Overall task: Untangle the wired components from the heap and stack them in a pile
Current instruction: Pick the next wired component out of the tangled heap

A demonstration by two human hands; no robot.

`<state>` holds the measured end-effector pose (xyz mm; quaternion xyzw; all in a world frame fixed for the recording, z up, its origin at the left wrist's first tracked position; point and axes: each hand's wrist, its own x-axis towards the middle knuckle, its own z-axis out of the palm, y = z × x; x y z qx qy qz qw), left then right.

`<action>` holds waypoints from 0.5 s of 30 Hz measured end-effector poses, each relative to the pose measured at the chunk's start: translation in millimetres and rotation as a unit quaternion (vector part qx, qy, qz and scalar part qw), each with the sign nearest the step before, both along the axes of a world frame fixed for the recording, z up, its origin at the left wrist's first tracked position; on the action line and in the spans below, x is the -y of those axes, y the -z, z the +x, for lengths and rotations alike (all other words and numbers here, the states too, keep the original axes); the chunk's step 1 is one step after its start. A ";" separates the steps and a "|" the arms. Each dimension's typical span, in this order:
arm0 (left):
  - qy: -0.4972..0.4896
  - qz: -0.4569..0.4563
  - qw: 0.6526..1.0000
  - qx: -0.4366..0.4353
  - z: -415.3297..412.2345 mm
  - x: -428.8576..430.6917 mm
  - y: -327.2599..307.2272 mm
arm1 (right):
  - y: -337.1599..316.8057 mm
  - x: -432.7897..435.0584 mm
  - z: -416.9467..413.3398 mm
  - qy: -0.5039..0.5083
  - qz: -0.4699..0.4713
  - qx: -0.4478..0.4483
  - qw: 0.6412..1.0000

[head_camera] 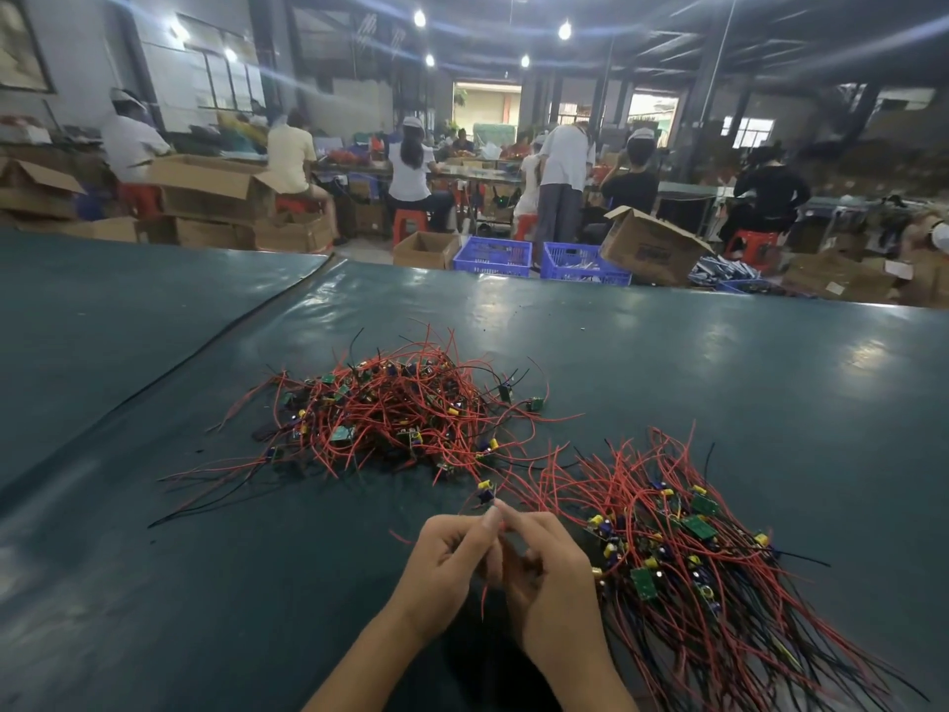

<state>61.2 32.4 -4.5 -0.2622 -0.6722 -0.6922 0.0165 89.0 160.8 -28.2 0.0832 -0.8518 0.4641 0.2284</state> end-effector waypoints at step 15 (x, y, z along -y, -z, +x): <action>-0.181 -0.082 0.975 0.099 -14.7 3.2 10.8 | -23.8 13.0 10.4 0.058 -0.150 -0.166 0.973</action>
